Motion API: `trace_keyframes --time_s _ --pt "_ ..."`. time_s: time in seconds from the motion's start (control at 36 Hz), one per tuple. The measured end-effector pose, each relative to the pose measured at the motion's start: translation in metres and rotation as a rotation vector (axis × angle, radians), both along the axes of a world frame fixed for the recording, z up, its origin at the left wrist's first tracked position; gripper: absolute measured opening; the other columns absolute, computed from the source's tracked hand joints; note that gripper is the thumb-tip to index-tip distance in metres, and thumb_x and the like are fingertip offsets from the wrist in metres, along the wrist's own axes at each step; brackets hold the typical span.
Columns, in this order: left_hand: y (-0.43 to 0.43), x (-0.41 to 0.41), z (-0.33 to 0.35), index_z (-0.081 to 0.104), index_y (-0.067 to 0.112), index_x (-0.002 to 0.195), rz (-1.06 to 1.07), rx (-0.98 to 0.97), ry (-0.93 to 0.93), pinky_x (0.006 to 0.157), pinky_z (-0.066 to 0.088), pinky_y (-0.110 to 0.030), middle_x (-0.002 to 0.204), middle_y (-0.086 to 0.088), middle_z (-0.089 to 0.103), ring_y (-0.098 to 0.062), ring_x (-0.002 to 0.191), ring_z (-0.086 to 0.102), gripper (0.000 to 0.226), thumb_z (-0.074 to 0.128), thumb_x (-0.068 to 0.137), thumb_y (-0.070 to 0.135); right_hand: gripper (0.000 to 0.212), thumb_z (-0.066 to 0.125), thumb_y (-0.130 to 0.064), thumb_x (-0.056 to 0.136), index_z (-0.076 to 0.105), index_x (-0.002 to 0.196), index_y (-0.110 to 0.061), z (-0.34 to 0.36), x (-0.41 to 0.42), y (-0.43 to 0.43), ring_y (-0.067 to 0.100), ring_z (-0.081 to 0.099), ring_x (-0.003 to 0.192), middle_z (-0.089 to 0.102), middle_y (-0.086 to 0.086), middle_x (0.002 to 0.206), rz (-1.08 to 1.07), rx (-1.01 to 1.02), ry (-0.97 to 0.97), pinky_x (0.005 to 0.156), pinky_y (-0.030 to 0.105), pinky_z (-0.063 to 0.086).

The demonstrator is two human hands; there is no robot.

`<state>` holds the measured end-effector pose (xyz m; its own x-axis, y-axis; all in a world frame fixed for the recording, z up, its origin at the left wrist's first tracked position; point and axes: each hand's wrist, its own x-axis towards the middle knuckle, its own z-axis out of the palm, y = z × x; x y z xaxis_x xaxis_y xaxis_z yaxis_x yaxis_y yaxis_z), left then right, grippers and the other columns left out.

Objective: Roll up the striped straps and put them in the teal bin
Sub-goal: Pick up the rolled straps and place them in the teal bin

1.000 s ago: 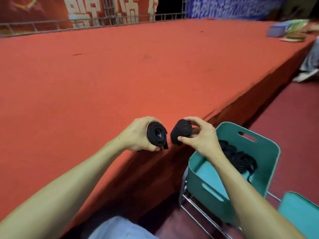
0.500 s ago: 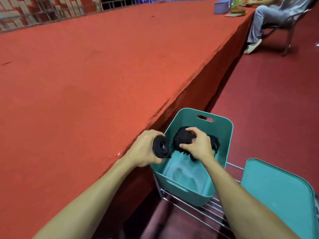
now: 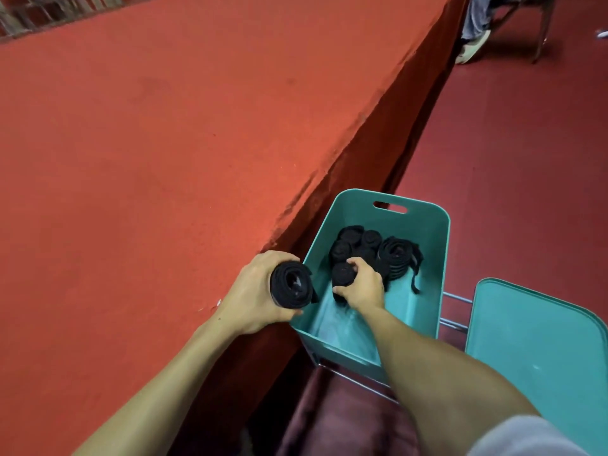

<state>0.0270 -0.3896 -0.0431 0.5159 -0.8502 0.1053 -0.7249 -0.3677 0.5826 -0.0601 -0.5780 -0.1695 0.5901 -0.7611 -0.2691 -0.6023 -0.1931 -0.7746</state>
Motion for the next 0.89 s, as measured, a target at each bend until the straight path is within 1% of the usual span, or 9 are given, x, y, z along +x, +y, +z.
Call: trace_keyframes --time_s 0.17,0.25,0.33,0.44,0.58,0.69,0.78,0.83,0.89 --pt "0.001 0.002 0.0 0.064 0.02 0.116 -0.035 -0.031 0.02 0.094 0.035 -0.007 0.114 0.013 0.062 -0.002 0.107 0.054 0.077 0.076 0.046 0.049 0.056 0.085 -0.016 0.073 0.056 0.122 -0.019 -0.008 0.007 0.002 0.031 0.056 0.116 0.062 0.009 0.123 -0.053 0.021 0.066 0.096 0.037 0.046" --pt "0.001 0.003 -0.002 0.064 0.021 0.117 -0.04 -0.042 0.013 0.094 0.035 -0.007 0.114 0.014 0.061 -0.003 0.107 0.054 0.075 0.081 0.047 0.044 0.06 0.085 -0.017 0.073 0.056 0.126 -0.018 -0.009 0.016 0.001 0.03 0.054 0.12 0.055 0.006 0.128 -0.04 0.003 0.079 0.098 0.037 0.043" --pt "0.002 0.004 -0.002 0.064 0.02 0.117 -0.051 -0.045 0.009 0.094 0.035 -0.006 0.114 0.012 0.062 -0.002 0.108 0.054 0.075 0.085 0.047 0.036 0.059 0.085 -0.018 0.075 0.054 0.125 -0.019 -0.01 0.024 0.001 0.031 0.054 0.118 0.049 0.006 0.128 -0.042 0.017 0.078 0.096 0.038 0.043" --pt "0.001 0.004 0.0 0.064 0.018 0.117 -0.059 -0.046 0.015 0.094 0.033 -0.004 0.114 0.012 0.061 -0.001 0.107 0.053 0.074 0.086 0.047 0.034 0.057 0.083 -0.017 0.077 0.053 0.125 -0.019 -0.013 0.032 0.003 0.034 0.055 0.113 0.049 0.007 0.126 -0.046 0.013 0.065 0.093 0.04 0.044" --pt "0.001 0.004 0.001 0.065 0.018 0.116 -0.077 -0.055 0.024 0.095 0.035 -0.007 0.111 0.018 0.059 0.0 0.107 0.053 0.074 0.081 0.048 0.042 0.056 0.08 -0.014 0.08 0.051 0.128 -0.017 -0.02 0.037 0.008 0.033 0.055 0.11 0.049 0.008 0.126 -0.091 0.009 0.02 0.083 0.034 0.039" --pt "0.0 0.004 0.0 0.065 0.018 0.115 -0.066 -0.069 0.031 0.096 0.038 -0.012 0.111 0.014 0.061 -0.002 0.107 0.054 0.072 0.085 0.047 0.032 0.056 0.079 -0.011 0.08 0.049 0.127 -0.015 -0.024 0.04 0.008 0.028 0.054 0.114 0.054 0.008 0.125 -0.088 0.009 -0.01 0.08 0.029 0.034" --pt "0.001 0.004 -0.001 0.065 0.017 0.115 -0.06 -0.067 0.032 0.097 0.037 -0.012 0.113 0.012 0.062 -0.003 0.109 0.054 0.073 0.085 0.047 0.032 0.054 0.08 -0.01 0.078 0.045 0.119 -0.017 -0.026 0.042 0.008 0.027 0.057 0.1 0.062 0.013 0.112 -0.108 0.024 -0.015 0.075 0.03 0.037" --pt "0.001 0.004 -0.001 0.065 0.018 0.116 -0.055 -0.06 0.04 0.097 0.036 -0.011 0.113 0.011 0.062 -0.004 0.109 0.054 0.074 0.086 0.047 0.032 0.053 0.078 -0.008 0.079 0.038 0.111 -0.019 -0.027 0.042 0.009 0.019 0.051 0.081 0.063 0.016 0.104 -0.137 0.066 -0.024 0.07 0.03 0.035" --pt "0.001 0.003 0.0 0.065 0.02 0.116 -0.048 -0.054 0.051 0.096 0.036 -0.01 0.113 0.012 0.062 -0.003 0.108 0.053 0.073 0.086 0.047 0.032 0.054 0.079 -0.009 0.078 0.033 0.103 -0.019 -0.028 0.041 0.01 0.012 0.043 0.071 0.063 0.016 0.104 -0.161 0.116 -0.034 0.064 0.03 0.032"
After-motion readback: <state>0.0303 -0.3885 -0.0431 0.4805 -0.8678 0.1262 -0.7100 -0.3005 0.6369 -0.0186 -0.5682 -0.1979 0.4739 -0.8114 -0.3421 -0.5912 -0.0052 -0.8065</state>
